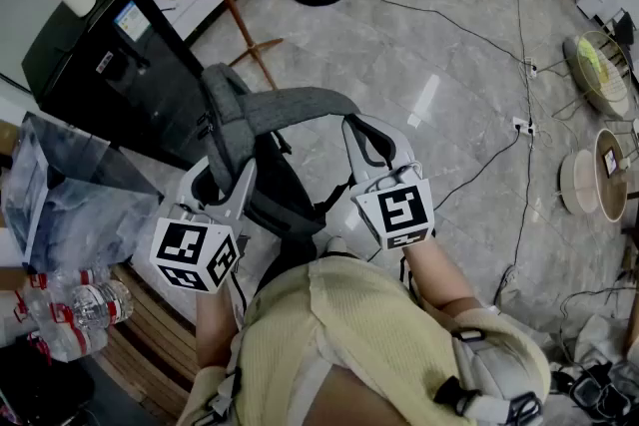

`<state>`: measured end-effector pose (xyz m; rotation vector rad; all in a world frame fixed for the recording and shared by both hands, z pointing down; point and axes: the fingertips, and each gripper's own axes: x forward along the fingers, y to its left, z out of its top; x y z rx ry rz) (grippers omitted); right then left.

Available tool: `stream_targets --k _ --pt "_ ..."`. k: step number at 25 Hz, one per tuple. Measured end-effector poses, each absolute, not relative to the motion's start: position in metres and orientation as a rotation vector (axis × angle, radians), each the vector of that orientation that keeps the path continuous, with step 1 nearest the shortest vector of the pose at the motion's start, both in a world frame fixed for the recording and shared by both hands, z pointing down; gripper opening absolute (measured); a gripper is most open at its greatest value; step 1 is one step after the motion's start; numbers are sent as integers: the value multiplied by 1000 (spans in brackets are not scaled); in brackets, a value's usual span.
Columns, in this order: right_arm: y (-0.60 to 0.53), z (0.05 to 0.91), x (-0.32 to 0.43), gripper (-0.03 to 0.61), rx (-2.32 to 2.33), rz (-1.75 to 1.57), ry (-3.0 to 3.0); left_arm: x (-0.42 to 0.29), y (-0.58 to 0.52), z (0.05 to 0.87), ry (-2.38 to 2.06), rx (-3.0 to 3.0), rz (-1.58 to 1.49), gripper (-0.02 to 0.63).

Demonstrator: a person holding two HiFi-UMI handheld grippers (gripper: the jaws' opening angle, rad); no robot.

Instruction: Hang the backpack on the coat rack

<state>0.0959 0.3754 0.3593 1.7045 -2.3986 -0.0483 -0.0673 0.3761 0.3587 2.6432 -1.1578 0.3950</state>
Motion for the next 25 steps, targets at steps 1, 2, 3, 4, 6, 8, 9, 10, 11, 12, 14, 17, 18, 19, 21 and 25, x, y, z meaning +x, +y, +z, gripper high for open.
stream_targets --k 1,2,3,4,6,8,9,10,11,12,14,17,18,19,21,25 --pt "370 361 96 20 1705 -52 -2392 -67 372 360 -1153 2643 386 163" --pt "365 363 96 20 1705 -56 -2386 -68 367 361 -1149 2642 378 163" --pt "360 364 95 20 1704 -58 -2381 -69 362 362 -1147 2640 371 163" --pt "355 366 93 20 1701 -59 -2377 -70 358 363 -1148 2637 367 161" --pt "346 368 88 20 1692 -56 -2366 -73 348 366 -1150 2632 367 161" --pt "337 370 88 20 1686 -53 -2349 -73 338 369 -1148 2633 372 160" --pt "332 371 89 20 1685 -51 -2341 -72 333 370 -1145 2636 373 158" --pt "326 371 89 20 1686 -52 -2335 -73 327 370 -1143 2640 372 158" --pt "320 371 88 20 1686 -55 -2330 -74 321 369 -1142 2643 369 156" --pt "314 371 86 20 1684 -61 -2325 -76 315 369 -1143 2645 363 156" --pt "301 372 80 20 1673 -68 -2322 -81 303 367 -1150 2648 352 155" --pt "282 374 75 20 1661 -58 -2324 -86 285 365 -1155 2654 342 155" --pt "275 375 74 20 1659 -56 -2323 -87 279 364 -1155 2655 339 155" --pt "268 374 72 20 1657 -56 -2321 -89 272 364 -1155 2655 335 155" --pt "255 373 66 20 1654 -60 -2320 -94 259 365 -1157 2653 325 155" --pt "232 373 54 20 1648 -69 -2317 -106 236 367 -1163 2643 307 153"
